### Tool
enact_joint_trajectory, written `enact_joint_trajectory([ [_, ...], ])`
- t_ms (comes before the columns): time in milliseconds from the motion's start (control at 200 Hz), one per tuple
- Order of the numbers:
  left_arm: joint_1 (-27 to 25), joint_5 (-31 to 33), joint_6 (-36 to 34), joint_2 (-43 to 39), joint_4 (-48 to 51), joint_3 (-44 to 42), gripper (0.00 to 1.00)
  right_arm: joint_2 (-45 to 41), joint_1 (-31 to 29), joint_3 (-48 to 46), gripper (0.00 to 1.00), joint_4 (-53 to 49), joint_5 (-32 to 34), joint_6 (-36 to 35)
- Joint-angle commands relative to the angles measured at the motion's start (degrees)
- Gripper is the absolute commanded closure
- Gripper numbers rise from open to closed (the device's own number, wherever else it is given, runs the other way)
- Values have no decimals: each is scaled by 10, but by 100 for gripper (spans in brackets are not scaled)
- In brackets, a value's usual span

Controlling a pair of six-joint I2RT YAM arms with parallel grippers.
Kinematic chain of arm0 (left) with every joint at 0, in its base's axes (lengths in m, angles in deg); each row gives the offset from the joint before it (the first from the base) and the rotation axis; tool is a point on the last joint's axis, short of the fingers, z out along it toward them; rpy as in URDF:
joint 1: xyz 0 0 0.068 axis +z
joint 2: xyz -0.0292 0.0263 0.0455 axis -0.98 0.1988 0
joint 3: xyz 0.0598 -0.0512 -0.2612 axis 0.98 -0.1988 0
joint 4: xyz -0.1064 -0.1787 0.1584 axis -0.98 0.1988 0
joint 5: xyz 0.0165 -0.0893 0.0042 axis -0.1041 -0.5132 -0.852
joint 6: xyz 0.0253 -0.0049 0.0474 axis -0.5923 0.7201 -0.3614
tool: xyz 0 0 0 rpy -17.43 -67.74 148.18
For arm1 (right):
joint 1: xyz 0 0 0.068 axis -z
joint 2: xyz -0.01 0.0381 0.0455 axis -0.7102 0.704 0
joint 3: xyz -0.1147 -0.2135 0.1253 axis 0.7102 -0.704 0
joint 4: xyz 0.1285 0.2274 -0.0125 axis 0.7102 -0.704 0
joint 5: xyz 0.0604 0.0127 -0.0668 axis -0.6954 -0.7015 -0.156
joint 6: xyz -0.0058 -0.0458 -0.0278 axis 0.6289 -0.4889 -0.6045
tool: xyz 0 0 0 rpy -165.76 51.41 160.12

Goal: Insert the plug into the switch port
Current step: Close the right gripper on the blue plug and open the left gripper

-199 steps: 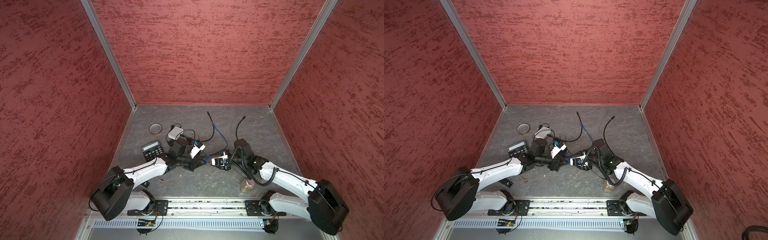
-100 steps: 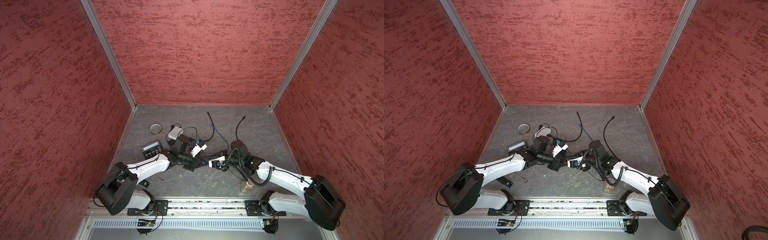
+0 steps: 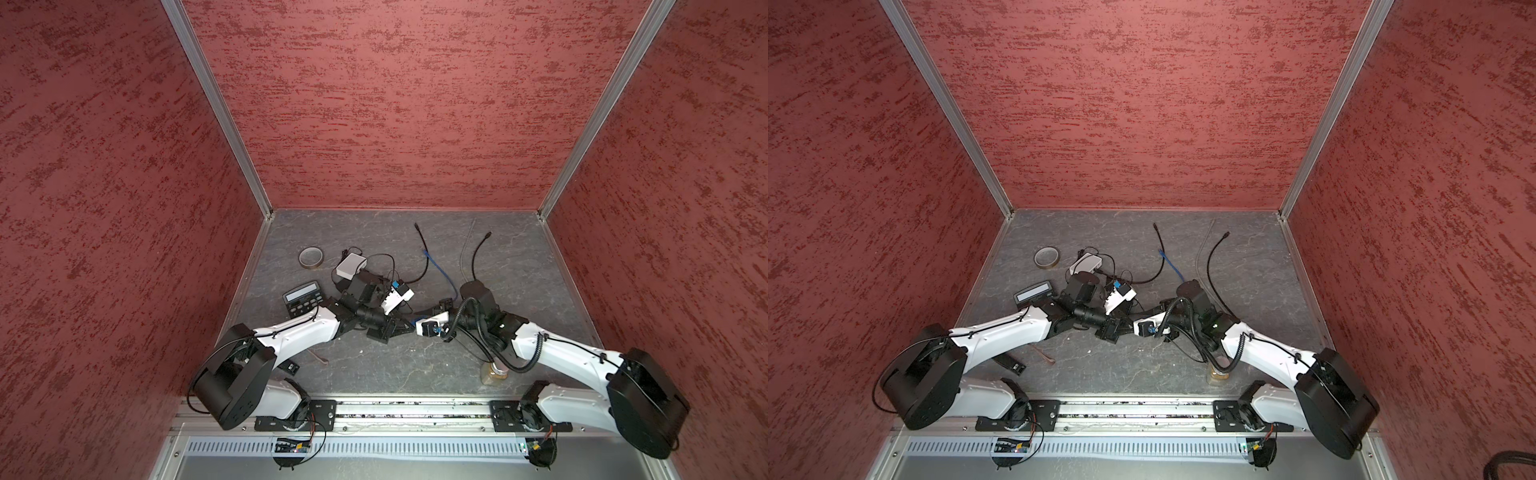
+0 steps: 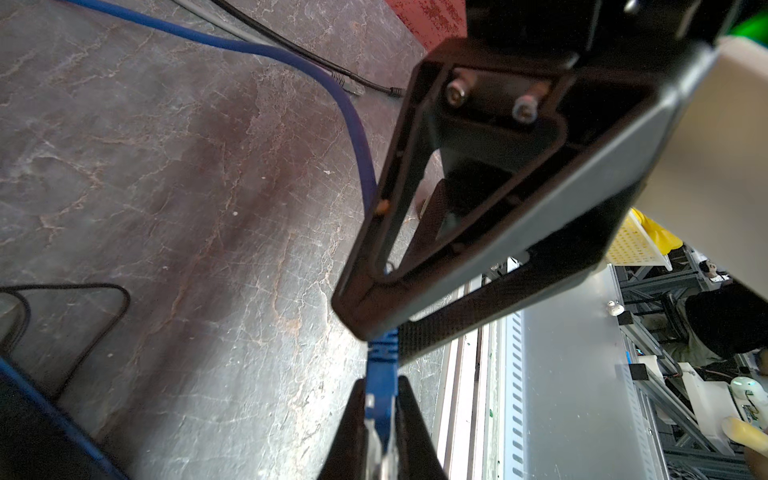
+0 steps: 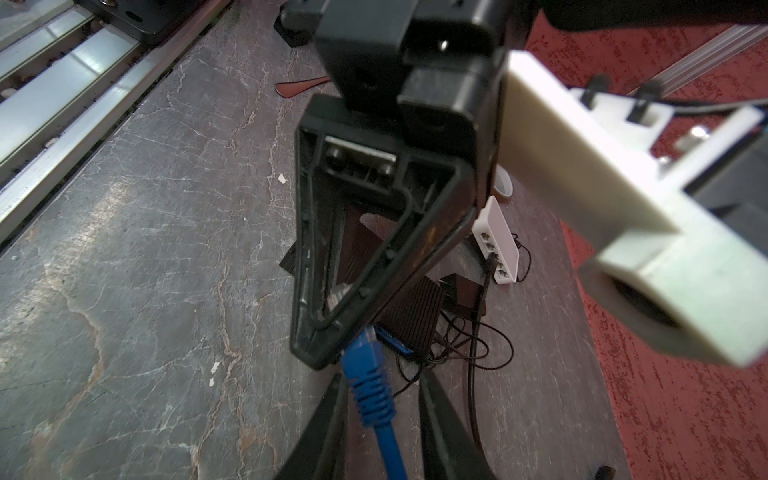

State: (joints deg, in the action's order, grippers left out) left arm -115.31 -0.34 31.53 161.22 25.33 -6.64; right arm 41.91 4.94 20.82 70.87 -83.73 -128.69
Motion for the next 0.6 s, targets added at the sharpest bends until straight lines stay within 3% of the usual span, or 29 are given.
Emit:
enact_joint_trajectory([
  [0, 4, -17, -13, -4, 7, 14, 88, 7, -9, 26, 70, -4, -7, -19],
  [200, 8, -23, -16, -9, 11, 13, 88, 18, -16, 36, 75, -12, -4, -23],
  [426, 16, -24, -21, -17, 16, 8, 86, 24, -19, 40, 89, -18, 2, -16],
  [596, 24, 9, -13, -43, -13, -19, 57, 24, -19, 45, 93, -42, 22, 32],
])
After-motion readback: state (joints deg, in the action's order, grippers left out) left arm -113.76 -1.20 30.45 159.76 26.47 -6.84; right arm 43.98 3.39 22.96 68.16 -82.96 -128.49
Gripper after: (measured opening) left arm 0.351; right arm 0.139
